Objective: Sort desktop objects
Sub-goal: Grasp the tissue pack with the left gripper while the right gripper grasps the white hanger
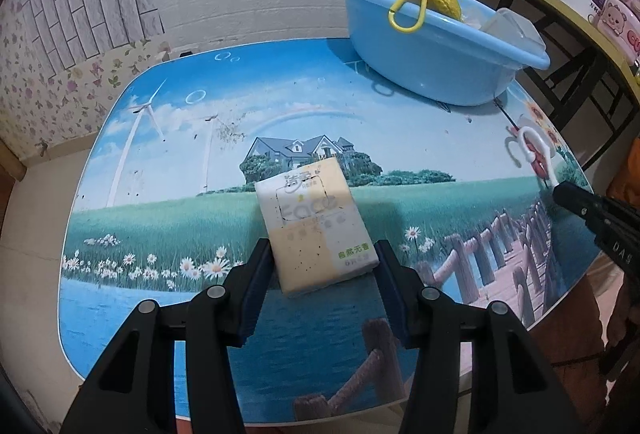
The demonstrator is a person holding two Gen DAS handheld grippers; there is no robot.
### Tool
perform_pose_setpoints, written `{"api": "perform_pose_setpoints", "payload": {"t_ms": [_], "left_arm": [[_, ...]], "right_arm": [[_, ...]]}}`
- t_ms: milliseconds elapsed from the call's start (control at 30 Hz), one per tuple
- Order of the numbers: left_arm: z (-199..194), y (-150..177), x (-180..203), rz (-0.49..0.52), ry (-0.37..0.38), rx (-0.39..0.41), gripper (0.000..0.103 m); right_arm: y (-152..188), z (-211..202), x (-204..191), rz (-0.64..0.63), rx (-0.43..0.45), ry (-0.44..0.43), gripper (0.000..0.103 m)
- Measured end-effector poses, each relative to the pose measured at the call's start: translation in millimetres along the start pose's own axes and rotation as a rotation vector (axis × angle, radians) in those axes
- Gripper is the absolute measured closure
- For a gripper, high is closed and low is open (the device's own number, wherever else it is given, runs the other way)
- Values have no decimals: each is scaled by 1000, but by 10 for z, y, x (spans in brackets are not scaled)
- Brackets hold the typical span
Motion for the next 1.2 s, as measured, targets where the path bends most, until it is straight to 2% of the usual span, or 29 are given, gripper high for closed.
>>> {"api": "perform_pose_setpoints", "payload": {"t_ms": [367,567,600,633,667,700,733,767,833,1200], "left_arm": [[-2,29,47,29,-38,14,51],[20,38,54,27,-35,20,51],[21,34,49,23,-32,22,50],[23,33,45,21,-31,24,50],[26,31,43,20,-31,27,48],[31,30,39,18,-33,31,46],[35,31,36,16,-34,35,44],[39,31,31,15,-34,41,43],[45,30,27,17,-35,47,40],[82,33,9,28,-30,84,17]], "right_arm": [[147,-55,87,13,-38,8,94],[167,-30,80,19,-49,-10,92],[166,-25,70,13,-52,-6,85],[165,-23,64,9,-52,-2,71],[167,-23,64,7,-48,1,65],[171,-32,67,6,-36,1,54],[173,-42,75,6,-24,-1,47],[171,-45,89,7,-15,0,44],[163,-44,130,13,-4,18,26],[32,67,242,3,33,33,24]]}}
Point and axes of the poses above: each gripper's, at about its wrist camera, not at the fingertips, and z roughly the way its jaws point, x to its right, y to its underside, the point moved 2 cm from there along z, roughly the way its jaws point, and after that the axes turned 6 degrees about -z, right-handed, at the moved point
